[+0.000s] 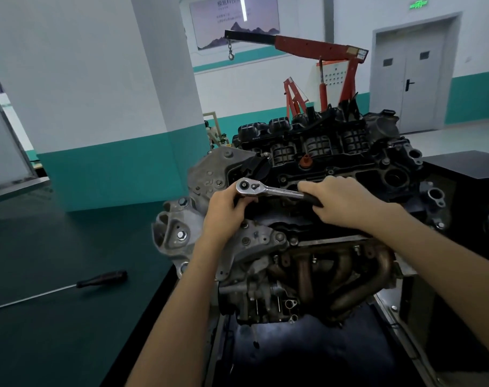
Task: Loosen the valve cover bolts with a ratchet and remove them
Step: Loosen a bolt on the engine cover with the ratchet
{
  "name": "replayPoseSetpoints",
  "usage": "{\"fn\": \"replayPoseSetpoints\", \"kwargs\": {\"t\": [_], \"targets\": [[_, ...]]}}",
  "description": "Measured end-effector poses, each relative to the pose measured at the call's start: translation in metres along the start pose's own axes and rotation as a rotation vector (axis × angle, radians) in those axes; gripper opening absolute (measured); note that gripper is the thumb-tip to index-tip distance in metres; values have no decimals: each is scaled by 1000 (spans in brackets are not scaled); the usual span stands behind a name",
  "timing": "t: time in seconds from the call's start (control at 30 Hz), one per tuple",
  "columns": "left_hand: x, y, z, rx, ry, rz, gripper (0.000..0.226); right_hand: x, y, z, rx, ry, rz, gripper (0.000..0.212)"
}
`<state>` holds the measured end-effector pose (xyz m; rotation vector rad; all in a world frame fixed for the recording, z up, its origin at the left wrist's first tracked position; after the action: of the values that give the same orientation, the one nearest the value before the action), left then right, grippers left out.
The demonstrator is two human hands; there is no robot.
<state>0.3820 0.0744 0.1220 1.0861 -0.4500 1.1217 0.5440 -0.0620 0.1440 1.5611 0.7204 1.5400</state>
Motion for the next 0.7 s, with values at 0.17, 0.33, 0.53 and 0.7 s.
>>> {"fn": "replayPoseSetpoints", "kwargs": {"t": [0.17, 0.33, 0.53, 0.7], "targets": [[0, -2, -7, 79, 50, 78, 13, -44, -40, -52, 426, -233, -19, 21], [-1, -2, -8, 45, 54, 53, 11, -53, -77, -127, 905, -418, 84, 27], [-2, 3, 2, -45, -47, -9, 33, -52, -70, -91, 755, -288, -5, 35], [2, 6, 2, 6, -82, -27, 20, -18, -22, -11, 62, -60, -55, 40]]}}
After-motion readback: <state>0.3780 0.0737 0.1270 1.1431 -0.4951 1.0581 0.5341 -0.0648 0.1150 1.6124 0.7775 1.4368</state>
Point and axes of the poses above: each hand's wrist, its own x-axis towards the middle knuckle, its own y-axis out of the back of the hand, z = x × y, the point moved 4 cm from there along x, towards the middle knuckle, and after that the axes turned 5 degrees about z, right-handed, at the moved point
